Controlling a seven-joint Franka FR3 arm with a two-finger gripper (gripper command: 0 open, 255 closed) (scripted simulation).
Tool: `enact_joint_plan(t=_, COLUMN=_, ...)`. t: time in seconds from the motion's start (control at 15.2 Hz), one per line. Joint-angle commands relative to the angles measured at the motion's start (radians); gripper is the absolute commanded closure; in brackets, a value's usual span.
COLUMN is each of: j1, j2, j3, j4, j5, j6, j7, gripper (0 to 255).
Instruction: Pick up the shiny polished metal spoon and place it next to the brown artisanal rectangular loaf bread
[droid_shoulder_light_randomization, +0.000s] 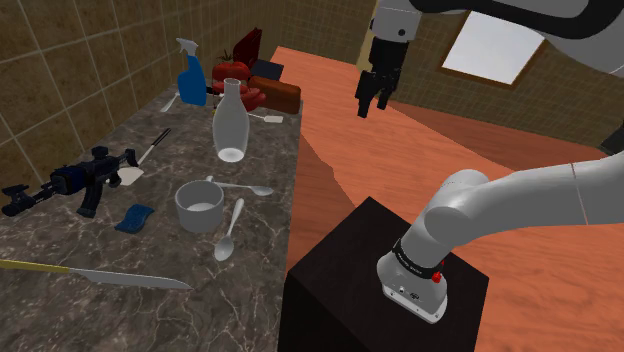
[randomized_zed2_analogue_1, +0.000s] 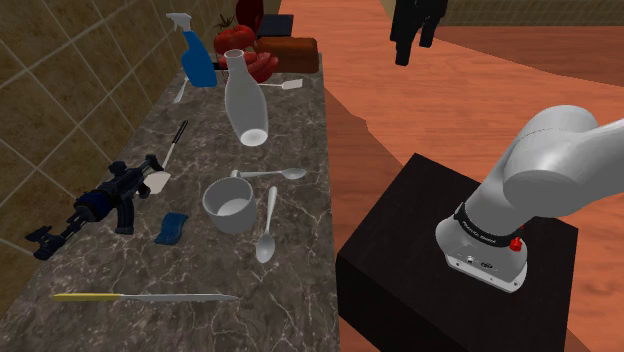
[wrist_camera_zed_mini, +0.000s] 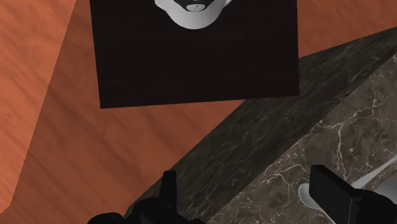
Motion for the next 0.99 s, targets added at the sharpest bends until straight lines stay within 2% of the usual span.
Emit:
enact_joint_plan(t=0.0, j1=0.000, j2=0.000, j3=0.000, j4=0.000, j5=0.000, j6=0.000, j7=0.000, gripper=0)
enact_joint_plan(t=0.46, j1=0.056, j2=0.087, j3=0.024, j4=-0.126, j5=0.055, j6=0.286, j7=-0.053, gripper=0)
enact_joint_plan(t=0.92, j1=0.115, j2=0.241, j3=0.056, j4=-0.183, j5=0.112, j6=0.571, j7=-0.116, gripper=0)
